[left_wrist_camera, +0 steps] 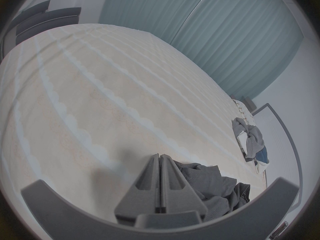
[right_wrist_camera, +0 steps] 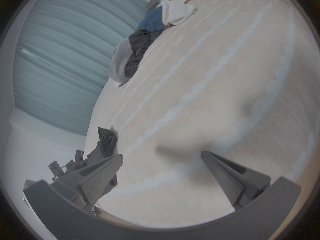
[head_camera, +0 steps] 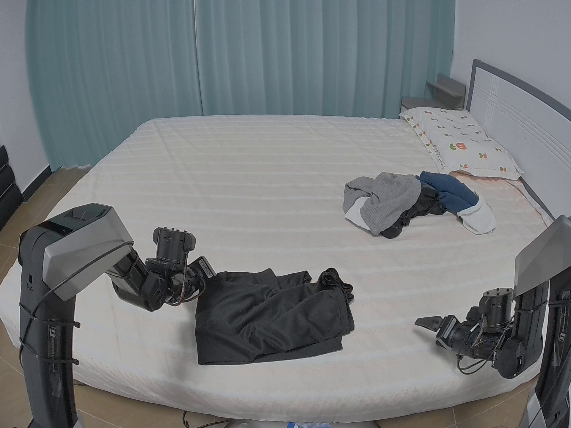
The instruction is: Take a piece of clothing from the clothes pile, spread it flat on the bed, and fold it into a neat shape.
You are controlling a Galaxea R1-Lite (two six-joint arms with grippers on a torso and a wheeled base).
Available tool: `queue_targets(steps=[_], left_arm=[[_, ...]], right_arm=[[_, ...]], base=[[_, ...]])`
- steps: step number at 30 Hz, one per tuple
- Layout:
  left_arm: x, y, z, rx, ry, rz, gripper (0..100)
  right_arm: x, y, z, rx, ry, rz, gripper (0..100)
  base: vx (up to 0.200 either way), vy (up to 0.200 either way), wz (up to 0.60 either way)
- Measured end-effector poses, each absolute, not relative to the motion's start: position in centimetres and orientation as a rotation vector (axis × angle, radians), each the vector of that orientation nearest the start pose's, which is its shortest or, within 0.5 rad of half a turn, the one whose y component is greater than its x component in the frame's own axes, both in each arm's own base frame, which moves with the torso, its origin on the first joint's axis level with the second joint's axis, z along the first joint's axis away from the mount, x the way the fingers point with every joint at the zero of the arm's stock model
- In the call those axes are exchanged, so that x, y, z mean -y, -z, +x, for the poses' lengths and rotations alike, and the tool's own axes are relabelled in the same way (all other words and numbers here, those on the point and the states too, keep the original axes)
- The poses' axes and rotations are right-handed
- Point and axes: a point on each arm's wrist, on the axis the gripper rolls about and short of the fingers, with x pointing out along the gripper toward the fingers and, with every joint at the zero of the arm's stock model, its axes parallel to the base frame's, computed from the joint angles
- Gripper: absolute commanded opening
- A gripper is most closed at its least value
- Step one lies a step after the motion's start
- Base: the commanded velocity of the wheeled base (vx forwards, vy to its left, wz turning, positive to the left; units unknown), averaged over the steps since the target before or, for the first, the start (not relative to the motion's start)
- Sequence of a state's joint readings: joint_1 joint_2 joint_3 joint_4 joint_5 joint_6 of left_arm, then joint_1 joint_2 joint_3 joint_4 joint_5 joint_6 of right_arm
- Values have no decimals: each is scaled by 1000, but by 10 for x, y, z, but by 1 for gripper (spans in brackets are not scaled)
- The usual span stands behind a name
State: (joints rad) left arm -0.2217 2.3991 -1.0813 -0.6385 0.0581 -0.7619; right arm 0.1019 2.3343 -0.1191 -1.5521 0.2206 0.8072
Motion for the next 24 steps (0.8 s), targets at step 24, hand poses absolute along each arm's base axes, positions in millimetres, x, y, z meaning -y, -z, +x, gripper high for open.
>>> queue_targets(steps=[24], left_arm=[[78, 17, 411, -720, -95, -674, 0]], right_arm=[[-155, 27, 321, -715, -373, 499, 100]], base=[[0, 0, 0]])
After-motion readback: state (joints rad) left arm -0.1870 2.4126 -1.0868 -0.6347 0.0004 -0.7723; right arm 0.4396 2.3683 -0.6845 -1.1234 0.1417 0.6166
